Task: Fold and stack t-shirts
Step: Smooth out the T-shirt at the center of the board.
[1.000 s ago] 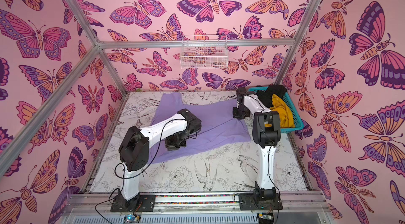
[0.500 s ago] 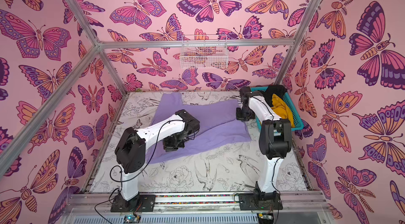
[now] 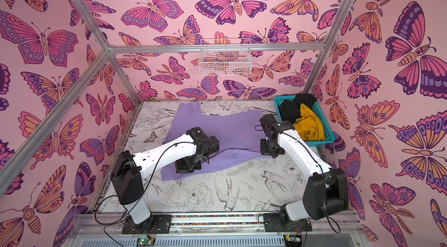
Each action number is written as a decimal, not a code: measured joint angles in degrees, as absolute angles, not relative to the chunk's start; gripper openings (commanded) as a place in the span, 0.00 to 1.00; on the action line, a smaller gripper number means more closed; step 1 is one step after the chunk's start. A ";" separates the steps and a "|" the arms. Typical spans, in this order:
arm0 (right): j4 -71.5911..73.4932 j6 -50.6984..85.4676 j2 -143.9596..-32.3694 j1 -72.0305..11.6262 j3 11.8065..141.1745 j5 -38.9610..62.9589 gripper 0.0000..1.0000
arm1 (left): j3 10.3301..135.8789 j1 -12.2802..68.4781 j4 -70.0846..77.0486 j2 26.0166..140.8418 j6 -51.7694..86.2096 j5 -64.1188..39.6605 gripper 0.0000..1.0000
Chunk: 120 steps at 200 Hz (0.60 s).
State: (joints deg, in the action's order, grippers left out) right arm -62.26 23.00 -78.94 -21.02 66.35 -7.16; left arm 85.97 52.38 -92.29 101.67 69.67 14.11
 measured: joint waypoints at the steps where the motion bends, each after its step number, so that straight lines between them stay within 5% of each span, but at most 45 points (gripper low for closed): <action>1: -62.35 23.22 -78.41 -21.21 66.11 -7.33 0.00 | 85.89 52.51 -92.29 101.67 69.71 14.09 0.00; 120: -77.62 43.38 -48.84 -27.86 50.06 -12.69 0.00 | 74.85 65.08 -92.16 101.16 77.32 6.31 0.00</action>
